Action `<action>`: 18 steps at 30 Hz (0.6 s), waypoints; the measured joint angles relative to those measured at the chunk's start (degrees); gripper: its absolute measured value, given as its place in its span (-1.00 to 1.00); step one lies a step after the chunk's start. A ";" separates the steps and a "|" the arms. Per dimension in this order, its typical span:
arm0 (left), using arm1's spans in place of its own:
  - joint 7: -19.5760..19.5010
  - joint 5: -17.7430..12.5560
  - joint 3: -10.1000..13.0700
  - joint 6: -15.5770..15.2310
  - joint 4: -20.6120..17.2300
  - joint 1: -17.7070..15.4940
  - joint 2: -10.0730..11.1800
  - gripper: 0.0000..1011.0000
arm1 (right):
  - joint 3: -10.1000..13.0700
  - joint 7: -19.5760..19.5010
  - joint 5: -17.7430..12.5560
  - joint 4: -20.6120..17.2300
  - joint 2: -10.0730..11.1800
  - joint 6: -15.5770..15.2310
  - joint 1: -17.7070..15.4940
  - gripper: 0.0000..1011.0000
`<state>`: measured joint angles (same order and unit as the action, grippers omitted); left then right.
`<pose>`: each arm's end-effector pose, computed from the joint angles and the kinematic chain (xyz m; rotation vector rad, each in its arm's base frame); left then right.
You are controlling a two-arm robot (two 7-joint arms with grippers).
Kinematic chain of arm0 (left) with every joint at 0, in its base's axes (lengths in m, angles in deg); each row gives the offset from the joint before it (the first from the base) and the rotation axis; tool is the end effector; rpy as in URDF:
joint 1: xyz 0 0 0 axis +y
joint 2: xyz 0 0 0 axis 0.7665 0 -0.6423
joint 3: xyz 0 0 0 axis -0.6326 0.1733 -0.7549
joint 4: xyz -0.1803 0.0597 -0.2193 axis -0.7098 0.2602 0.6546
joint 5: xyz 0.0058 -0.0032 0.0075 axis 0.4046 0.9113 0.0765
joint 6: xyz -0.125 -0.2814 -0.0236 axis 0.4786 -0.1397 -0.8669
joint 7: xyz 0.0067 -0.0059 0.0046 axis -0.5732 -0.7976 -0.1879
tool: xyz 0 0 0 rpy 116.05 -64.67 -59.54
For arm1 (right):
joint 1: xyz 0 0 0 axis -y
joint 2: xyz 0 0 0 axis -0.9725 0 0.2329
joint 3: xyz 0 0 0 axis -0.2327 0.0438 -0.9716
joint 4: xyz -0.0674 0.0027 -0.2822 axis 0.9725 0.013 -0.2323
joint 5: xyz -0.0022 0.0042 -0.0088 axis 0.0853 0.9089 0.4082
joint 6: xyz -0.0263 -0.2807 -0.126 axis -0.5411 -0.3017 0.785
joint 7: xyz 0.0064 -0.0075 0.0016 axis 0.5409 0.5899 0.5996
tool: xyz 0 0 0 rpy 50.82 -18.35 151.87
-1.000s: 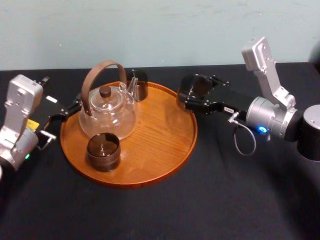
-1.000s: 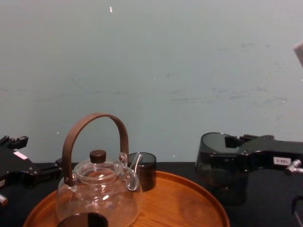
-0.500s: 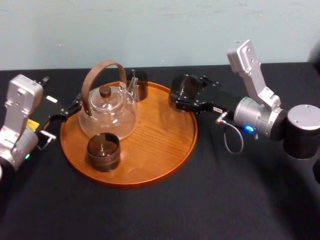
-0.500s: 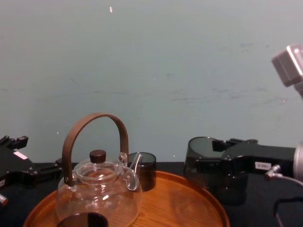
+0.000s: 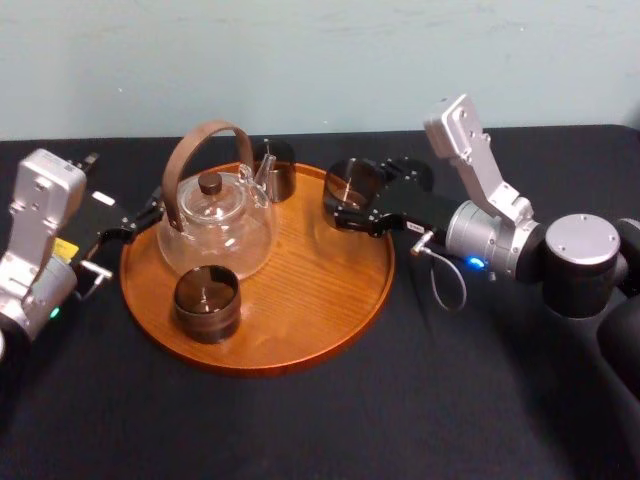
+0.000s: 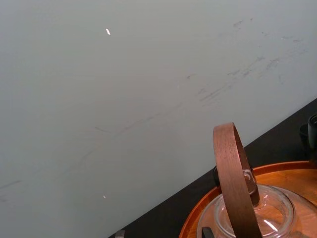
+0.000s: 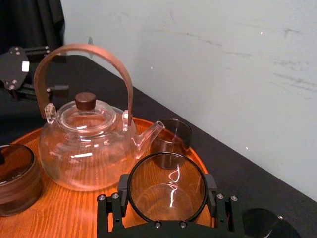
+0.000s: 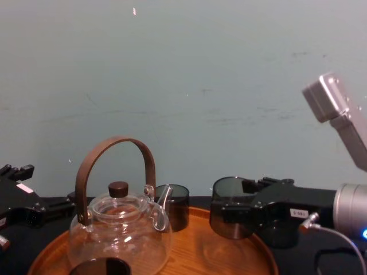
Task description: Pick up the glass from the table and place it on the tray.
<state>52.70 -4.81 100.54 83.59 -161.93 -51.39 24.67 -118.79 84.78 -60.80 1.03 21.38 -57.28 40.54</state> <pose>0.3581 0.0827 -0.3023 0.3047 -0.2850 1.2480 0.4363 0.0022 -0.2819 -0.2496 -0.0406 -0.7418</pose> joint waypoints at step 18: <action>0.00 0.00 0.00 0.00 0.00 0.00 0.00 0.98 | -0.12 0.69 2.28 4.94 -2.66 2.77 1.24 0.79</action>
<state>52.70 -4.81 100.54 83.59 -161.94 -51.39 24.67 -118.92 85.47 -58.52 5.98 18.72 -54.51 41.78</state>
